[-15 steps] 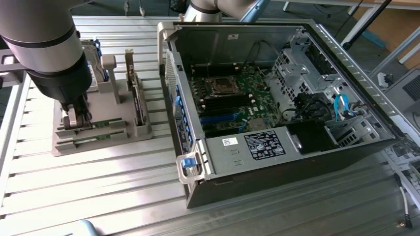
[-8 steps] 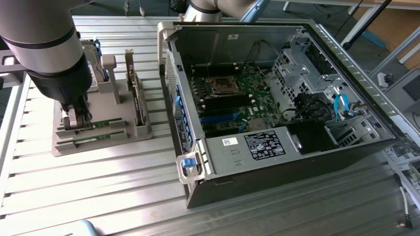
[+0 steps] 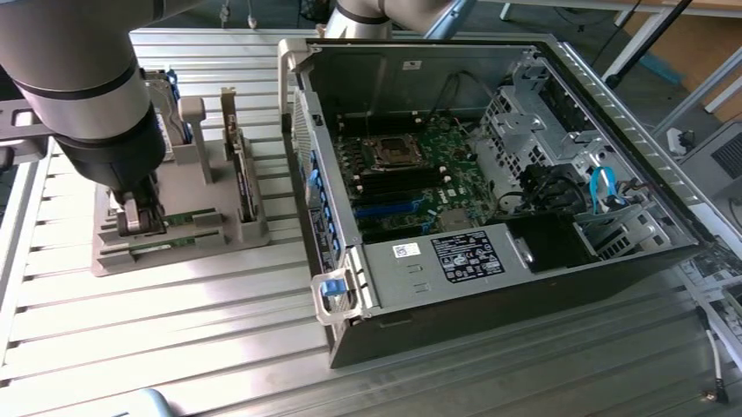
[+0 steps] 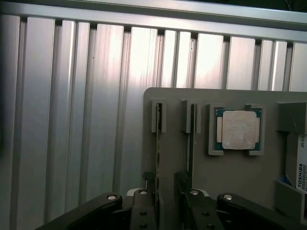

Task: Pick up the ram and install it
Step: 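Pick up the ram and move it above insertion slot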

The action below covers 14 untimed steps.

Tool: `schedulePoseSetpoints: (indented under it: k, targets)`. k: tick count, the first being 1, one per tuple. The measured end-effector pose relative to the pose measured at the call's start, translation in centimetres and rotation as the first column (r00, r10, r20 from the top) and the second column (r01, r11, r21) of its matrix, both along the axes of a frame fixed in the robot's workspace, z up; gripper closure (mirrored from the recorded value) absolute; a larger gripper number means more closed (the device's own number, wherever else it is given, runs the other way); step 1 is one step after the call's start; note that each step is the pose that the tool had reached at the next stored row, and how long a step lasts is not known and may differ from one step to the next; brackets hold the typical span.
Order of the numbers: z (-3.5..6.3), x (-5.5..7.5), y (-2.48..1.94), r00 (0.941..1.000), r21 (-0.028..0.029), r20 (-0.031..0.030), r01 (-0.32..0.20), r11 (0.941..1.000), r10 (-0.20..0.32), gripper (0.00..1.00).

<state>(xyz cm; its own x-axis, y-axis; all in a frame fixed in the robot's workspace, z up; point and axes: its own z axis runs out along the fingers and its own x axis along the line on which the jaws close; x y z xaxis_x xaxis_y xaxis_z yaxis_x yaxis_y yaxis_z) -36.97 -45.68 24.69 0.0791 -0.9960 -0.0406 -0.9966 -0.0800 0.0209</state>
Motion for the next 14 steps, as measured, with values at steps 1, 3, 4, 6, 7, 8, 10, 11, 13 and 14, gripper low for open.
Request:
schedulePoseSetpoints:
  k: [1,3,4,6,7,8,10,11,13,14]
  targets:
    - [-0.1,0.0,0.0,1.0,0.0,0.0,0.0,1.0,0.0,0.7]
    - [-0.26,0.0,-0.01,1.0,0.0,0.0,0.0,1.0,0.0,0.7]
    - [-0.33,0.0,-0.02,1.0,-0.0001,-0.0001,0.0,1.0,0.0,0.7]
    - [-0.42,0.0,-0.02,1.0,-0.0001,-0.0001,0.0,1.0,0.0,0.7]
    - [-0.46,0.0,-0.01,1.0,-0.0002,-0.0002,0.0,1.0,0.0,0.7]
    - [-0.49,0.0,-0.02,1.0,-0.0002,-0.0002,0.0,1.0,0.0,0.7]
    - [-0.55,0.0,-0.02,1.0,-0.0001,-0.0001,0.0,1.0,0.0,0.7]
    - [-0.56,0.0,-0.02,1.0,-0.0001,-0.0001,0.0,1.0,0.0,0.7]
    - [-0.57,0.0,-0.02,1.0,-0.0001,0.0,0.0,1.0,0.0,0.7]
    - [-0.58,0.02,-0.01,1.0,0.0,0.0001,0.0,1.0,0.0,0.7]
